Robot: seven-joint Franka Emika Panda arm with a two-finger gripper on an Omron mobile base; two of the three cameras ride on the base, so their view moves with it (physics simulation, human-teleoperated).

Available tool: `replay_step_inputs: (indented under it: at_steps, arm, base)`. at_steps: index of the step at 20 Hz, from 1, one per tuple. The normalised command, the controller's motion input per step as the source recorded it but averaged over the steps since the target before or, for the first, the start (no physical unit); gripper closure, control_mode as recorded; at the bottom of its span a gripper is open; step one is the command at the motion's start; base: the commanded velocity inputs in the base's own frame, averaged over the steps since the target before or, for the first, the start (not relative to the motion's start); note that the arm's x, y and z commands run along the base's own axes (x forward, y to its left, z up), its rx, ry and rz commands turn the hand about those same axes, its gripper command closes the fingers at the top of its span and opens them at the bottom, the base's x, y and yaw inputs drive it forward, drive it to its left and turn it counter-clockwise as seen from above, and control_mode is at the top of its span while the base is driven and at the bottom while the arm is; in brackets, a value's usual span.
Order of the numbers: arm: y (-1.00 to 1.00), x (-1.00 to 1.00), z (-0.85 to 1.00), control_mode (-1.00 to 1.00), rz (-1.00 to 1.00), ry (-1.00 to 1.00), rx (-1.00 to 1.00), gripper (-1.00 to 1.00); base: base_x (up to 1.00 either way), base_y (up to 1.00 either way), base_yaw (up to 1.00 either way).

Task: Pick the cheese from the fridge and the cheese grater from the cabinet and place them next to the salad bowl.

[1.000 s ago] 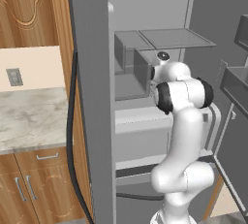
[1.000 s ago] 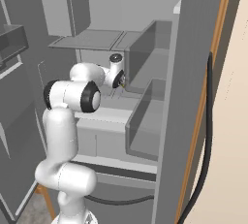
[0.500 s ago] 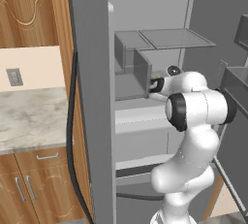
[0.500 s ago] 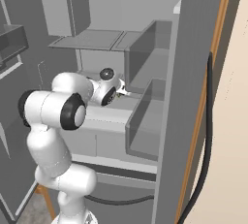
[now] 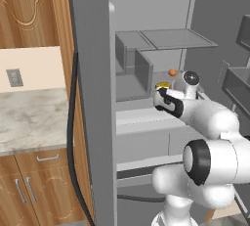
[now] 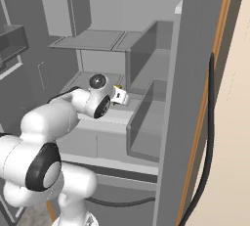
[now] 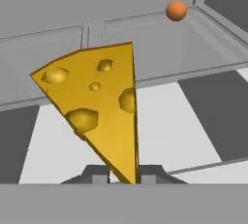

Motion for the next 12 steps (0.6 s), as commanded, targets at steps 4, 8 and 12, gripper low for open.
replay_step_inputs:
  at_steps: [4,8,12]
  arm:
    - [0.00,-0.54,0.74,-1.00,0.00,0.34,-0.04,1.00]
    - [0.00,-0.58,0.65,-1.00,0.00,0.16,-0.03,1.00]
    - [0.00,-0.99,0.41,-1.00,-0.01,-0.19,0.00,1.00]
  base:
    - [0.00,0.00,0.00]
    - [0.00,0.00,0.00]
    - [0.00,0.00,0.00]
